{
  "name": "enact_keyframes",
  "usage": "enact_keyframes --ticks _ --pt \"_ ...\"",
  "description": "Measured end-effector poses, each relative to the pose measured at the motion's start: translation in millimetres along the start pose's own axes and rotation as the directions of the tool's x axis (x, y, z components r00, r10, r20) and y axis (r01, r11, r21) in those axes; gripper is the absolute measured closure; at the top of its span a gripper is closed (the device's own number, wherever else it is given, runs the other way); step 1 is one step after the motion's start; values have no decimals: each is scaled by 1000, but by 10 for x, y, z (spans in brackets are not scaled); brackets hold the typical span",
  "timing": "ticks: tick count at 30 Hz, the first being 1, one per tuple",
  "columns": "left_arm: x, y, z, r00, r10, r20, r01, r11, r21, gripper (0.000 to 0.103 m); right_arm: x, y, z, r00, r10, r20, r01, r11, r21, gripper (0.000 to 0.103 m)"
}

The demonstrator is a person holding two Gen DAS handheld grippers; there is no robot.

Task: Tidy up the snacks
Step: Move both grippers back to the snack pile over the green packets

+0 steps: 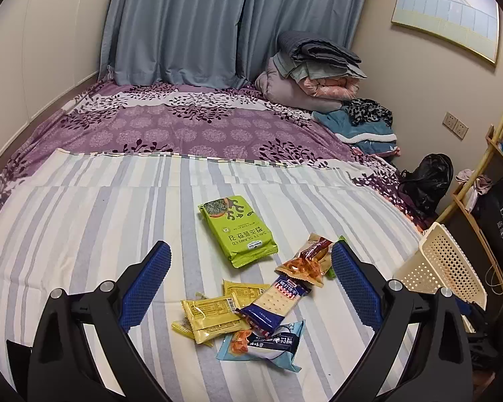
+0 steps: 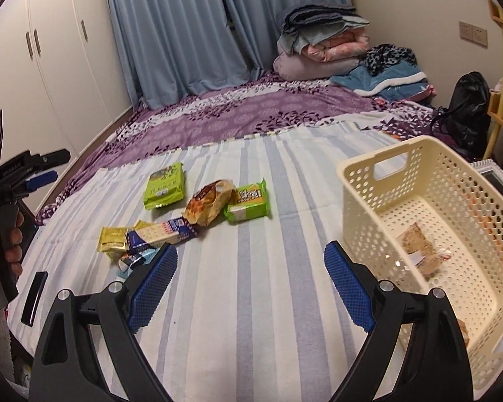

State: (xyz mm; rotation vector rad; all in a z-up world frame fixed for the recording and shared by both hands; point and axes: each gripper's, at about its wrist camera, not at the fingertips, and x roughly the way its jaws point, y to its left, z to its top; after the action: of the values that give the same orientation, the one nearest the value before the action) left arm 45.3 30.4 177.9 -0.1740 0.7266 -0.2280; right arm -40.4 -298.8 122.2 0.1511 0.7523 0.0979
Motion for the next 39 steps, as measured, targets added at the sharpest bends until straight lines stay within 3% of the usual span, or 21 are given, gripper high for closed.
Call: enact_keyframes --ticks 20,39 --pt "317 247 -31 997 41 -64 -44 998 -39 5 1591 78 178 979 -49 -200 26 993 -114 14" --pt "858 156 12 988 54 -142 -57 998 -20 5 2178 142 455 974 -55 -218 24 989 -143 14"
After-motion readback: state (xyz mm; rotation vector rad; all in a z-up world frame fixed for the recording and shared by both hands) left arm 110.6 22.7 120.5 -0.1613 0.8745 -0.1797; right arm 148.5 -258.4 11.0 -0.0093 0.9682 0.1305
